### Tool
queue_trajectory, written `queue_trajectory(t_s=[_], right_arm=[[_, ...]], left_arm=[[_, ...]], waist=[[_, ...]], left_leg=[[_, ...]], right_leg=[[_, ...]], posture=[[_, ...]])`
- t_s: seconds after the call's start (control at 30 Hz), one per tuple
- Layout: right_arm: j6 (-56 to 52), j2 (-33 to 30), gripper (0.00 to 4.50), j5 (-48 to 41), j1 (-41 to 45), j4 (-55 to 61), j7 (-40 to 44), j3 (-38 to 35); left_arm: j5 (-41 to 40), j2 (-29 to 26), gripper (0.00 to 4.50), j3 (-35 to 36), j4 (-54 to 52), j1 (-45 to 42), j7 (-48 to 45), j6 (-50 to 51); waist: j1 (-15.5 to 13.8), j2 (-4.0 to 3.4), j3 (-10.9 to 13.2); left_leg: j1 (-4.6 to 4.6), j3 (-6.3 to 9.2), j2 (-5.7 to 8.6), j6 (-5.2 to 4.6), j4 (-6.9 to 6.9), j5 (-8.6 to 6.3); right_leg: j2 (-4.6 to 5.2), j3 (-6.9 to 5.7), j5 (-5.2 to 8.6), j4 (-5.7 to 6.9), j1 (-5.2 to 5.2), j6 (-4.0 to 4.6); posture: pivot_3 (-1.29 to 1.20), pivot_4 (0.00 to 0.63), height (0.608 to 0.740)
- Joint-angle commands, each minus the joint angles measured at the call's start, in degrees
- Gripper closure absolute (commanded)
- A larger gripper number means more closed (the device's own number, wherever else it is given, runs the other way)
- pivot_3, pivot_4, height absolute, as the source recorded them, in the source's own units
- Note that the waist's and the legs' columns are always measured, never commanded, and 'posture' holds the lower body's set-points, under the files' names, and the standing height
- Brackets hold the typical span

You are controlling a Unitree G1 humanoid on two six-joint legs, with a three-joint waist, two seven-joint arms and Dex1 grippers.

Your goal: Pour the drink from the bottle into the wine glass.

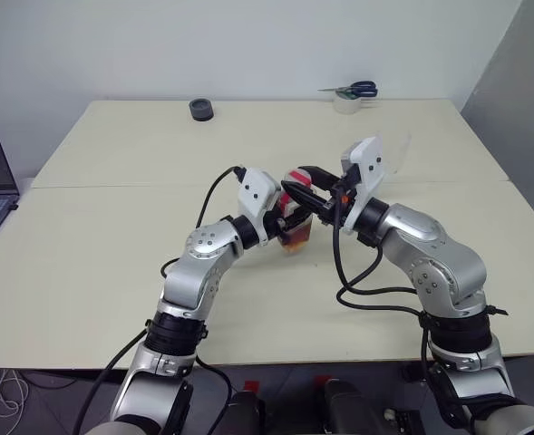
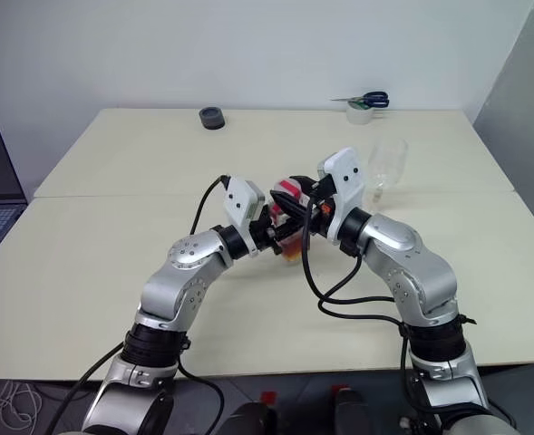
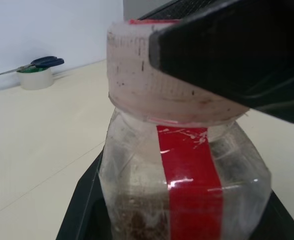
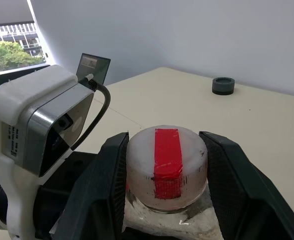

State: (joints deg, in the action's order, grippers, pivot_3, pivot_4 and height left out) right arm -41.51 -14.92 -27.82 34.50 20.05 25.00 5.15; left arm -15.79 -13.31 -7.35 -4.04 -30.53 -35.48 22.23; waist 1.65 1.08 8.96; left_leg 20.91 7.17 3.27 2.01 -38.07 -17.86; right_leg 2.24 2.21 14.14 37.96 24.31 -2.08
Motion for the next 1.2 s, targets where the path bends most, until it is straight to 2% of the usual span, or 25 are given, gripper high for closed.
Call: queue_trajectory(t_s=[0.03, 0.2, 0.33, 0.53, 0.6, 0.63, 0.83, 1.03, 1.2], right_arm=[[0.9, -0.8, 2.61, -1.6, 2.0, 1.6, 3.4, -0.1], [-0.6, -4.9, 2.61, -8.1, 10.6, -3.4, 14.8, -2.8], [-1.9, -7.5, 2.61, -12.3, 17.2, -9.4, 24.5, -2.7], [-3.5, -9.5, 2.61, -13.9, 21.4, -12.5, 32.6, -0.5], [-5.6, -9.6, 2.61, -15.7, 22.4, -13.0, 32.3, -2.2], [-6.9, -10.0, 1.88, -16.8, 22.5, -13.0, 32.1, -3.2], [-9.4, -15.4, 0.01, -17.1, 18.4, -8.7, 31.7, -4.7], [-12.6, -17.3, 0.01, -18.5, 14.5, -2.2, 24.5, -7.8], [-9.9, -11.7, 0.01, -13.5, 13.1, 2.6, 12.0, -6.7]], left_arm=[[-3.1, -0.8, 2.74, 0.3, -6.4, -0.2, -2.1, 1.8], [-8.6, -7.3, 2.74, -0.3, -14.4, 0.1, -11.4, 5.0], [-19.8, -12.3, 2.74, 3.2, -20.8, -3.2, -15.9, 14.1], [-28.8, -17.9, 2.74, 6.7, -22.5, -8.7, -19.4, 21.8], [-30.3, -18.8, 2.74, 7.9, -21.8, -9.6, -19.1, 23.4], [-30.4, -19.4, 2.74, 8.5, -21.3, -9.6, -18.9, 23.9], [-27.9, -22.3, 2.74, 9.9, -19.3, -6.5, -16.6, 24.2], [-26.0, -21.7, 2.74, 11.1, -18.2, -4.8, -10.8, 23.1], [-20.9, -18.0, 2.74, 8.9, -16.1, -3.6, -6.3, 18.8]], waist=[[0.0, 0.0, 0.0], [0.2, -0.06, 0.1], [0.2, -0.08, 0.1], [0.1, -0.08, 0.1], [0.2, -0.09, 0.1], [0.2, -0.09, 0.1], [0.0, -0.1, 0.1], [0.0, -0.1, 0.2], [0.0, -0.1, 0.2]], left_leg=[[0.0, 0.0, 0.0, 0.0, 0.0, 0.0], [-0.02, -0.01, -0.02, 0.0, 0.01, 0.0], [-0.02, 0.02, -0.04, -0.02, 0.03, -0.01], [-0.01, 0.06, -0.01, -0.03, 0.0, -0.01], [-0.01, 0.06, -0.01, -0.03, 0.0, -0.01], [-0.01, 0.06, -0.02, -0.02, 0.0, -0.01], [0.01, 0.07, -0.02, -0.02, 0.02, -0.01], [0.02, 0.06, -0.04, -0.02, 0.04, -0.01], [0.01, 0.04, -0.04, -0.01, 0.02, -0.01]], right_leg=[[0.0, 0.0, 0.0, 0.0, 0.0, 0.0], [-0.04, -0.01, 0.0, 0.0, 0.0, 0.0], [-0.05, -0.06, 0.0, -0.02, -0.03, 0.0], [-0.04, -0.11, 0.01, -0.1, -0.1, 0.0], [-0.03, -0.09, 0.01, -0.09, -0.09, 0.0], [-0.03, -0.08, 0.01, -0.07, -0.08, 0.0], [0.01, -0.04, 0.01, -0.11, -0.06, 0.01], [0.01, 0.0, 0.01, -0.1, -0.04, 0.01], [0.01, 0.05, 0.0, -0.06, -0.02, 0.01]], posture=[[0.0, 0.15, 0.74], [0.0, 0.15, 0.74], [0.0, 0.15, 0.74], [0.0, 0.15, 0.74], [0.0, 0.15, 0.74], [0.0, 0.15, 0.74], [0.0, 0.15, 0.74], [0.0, 0.15, 0.74], [0.0, 0.15, 0.74]])
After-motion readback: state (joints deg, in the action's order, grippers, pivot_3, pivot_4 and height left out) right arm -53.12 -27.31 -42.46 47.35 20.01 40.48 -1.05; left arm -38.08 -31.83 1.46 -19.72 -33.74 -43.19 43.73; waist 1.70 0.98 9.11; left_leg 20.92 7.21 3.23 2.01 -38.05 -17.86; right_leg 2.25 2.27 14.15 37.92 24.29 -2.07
